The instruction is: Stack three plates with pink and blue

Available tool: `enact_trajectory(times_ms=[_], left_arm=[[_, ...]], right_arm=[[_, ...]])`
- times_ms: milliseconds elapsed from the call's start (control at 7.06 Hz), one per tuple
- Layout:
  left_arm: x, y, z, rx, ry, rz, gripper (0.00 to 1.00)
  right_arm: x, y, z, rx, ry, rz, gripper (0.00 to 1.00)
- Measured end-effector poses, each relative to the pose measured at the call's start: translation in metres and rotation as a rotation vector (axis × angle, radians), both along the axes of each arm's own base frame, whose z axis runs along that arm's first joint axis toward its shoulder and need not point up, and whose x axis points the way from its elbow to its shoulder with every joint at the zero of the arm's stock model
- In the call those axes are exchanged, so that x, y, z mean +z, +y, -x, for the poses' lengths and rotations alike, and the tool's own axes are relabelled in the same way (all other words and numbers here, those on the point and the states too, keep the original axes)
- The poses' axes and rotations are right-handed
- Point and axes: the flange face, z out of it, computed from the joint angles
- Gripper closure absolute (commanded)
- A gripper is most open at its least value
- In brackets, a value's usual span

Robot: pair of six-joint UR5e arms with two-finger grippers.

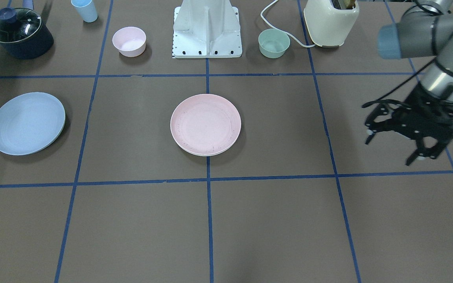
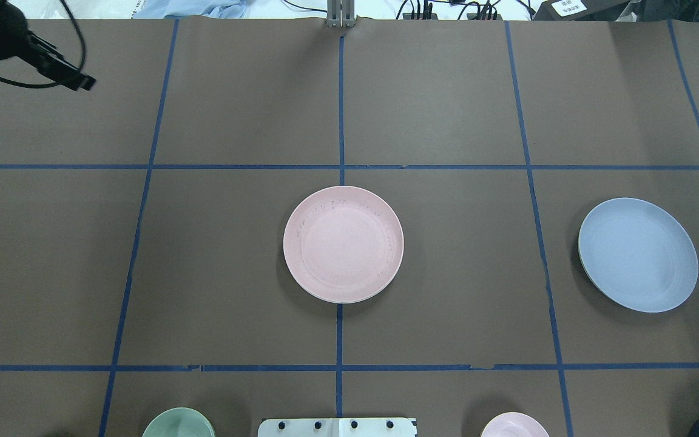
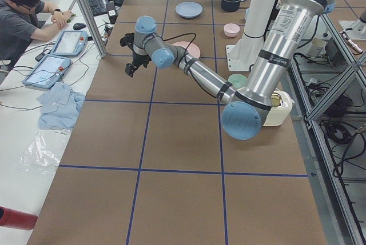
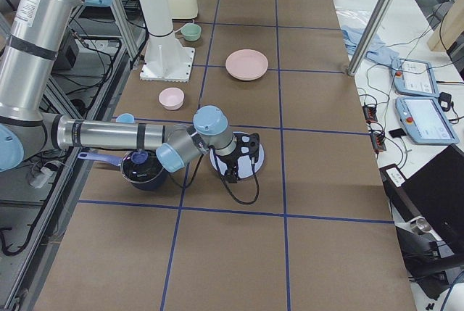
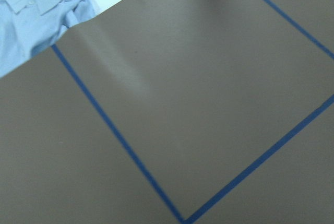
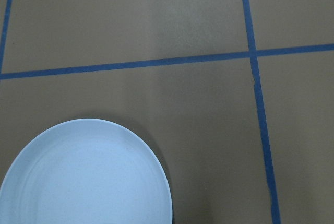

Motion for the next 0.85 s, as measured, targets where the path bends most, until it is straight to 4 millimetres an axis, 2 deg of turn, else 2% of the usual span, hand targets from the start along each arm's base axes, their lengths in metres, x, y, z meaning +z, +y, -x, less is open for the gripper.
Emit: enact_trajectory(times_ms=[142, 283, 425, 567, 709, 850], left_arm=[[0.032, -0.009, 0.051, 0.028, -0.042, -0.040, 0.00], [0.056, -0.011, 0.087, 0.041, -0.071, -0.063, 0.00], [0.071, -0.007, 0.106, 0.047, -0.084, -0.072, 0.00], [0.079, -0.003, 0.114, 0.051, -0.086, -0.075, 0.00], [0.082, -0.001, 0.117, 0.053, -0.086, -0.076, 0.00], [0.084, -0.001, 0.118, 0.053, -0.086, -0.076, 0.00]], right_arm=[[0.011, 0.005, 0.018, 0.015, 0.018, -0.001, 0.00], [0.025, 0.009, 0.041, 0.035, 0.033, -0.009, 0.02], [0.036, 0.013, 0.068, 0.057, 0.042, -0.018, 0.18], [0.045, 0.019, 0.093, 0.069, 0.045, -0.026, 0.30], [0.051, 0.025, 0.110, 0.070, 0.046, -0.029, 0.45], [0.054, 0.029, 0.119, 0.064, 0.047, -0.028, 0.49]])
